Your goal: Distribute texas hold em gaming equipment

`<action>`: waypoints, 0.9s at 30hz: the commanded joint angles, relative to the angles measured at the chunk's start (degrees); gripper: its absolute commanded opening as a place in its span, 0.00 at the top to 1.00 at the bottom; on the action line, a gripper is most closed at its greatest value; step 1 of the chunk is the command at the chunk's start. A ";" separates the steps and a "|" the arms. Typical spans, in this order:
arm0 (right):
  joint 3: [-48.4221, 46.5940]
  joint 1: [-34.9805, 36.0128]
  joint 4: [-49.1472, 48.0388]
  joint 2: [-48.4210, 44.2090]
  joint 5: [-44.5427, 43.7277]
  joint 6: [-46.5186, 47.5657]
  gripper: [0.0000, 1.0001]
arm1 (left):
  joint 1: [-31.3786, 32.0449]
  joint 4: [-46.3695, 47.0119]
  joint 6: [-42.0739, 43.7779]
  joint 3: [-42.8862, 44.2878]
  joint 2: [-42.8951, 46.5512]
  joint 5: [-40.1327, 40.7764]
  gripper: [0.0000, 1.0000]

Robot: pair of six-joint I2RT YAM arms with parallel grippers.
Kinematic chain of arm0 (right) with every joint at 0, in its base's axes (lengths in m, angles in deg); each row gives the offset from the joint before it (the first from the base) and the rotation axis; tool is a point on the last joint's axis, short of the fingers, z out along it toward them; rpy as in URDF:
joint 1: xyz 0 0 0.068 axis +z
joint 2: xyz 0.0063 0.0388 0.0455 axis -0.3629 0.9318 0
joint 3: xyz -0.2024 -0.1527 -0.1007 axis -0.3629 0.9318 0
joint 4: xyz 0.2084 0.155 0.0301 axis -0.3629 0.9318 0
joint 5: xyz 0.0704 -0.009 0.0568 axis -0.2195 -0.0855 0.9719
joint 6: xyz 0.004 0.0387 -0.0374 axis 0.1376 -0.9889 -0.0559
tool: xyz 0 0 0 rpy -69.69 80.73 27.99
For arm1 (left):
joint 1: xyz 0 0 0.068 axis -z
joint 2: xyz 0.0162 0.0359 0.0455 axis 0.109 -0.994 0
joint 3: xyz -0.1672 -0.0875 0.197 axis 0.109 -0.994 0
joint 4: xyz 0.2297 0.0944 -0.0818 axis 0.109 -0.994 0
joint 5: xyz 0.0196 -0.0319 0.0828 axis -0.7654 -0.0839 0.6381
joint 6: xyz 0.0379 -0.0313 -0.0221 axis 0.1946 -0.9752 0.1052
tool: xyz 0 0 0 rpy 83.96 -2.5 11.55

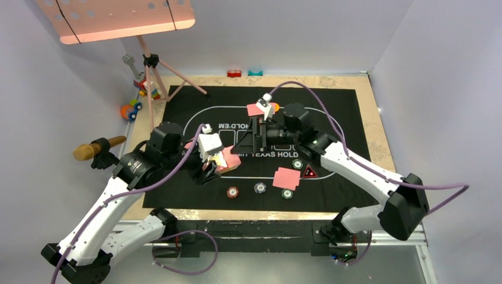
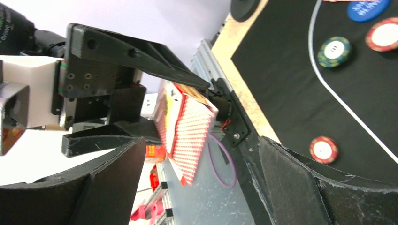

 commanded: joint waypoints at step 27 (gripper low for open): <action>3.44 3.26 -13.06 3.74 4.61 -7.56 0.39 | -0.40 2.80 -1.25 1.52 2.54 -2.00 1.00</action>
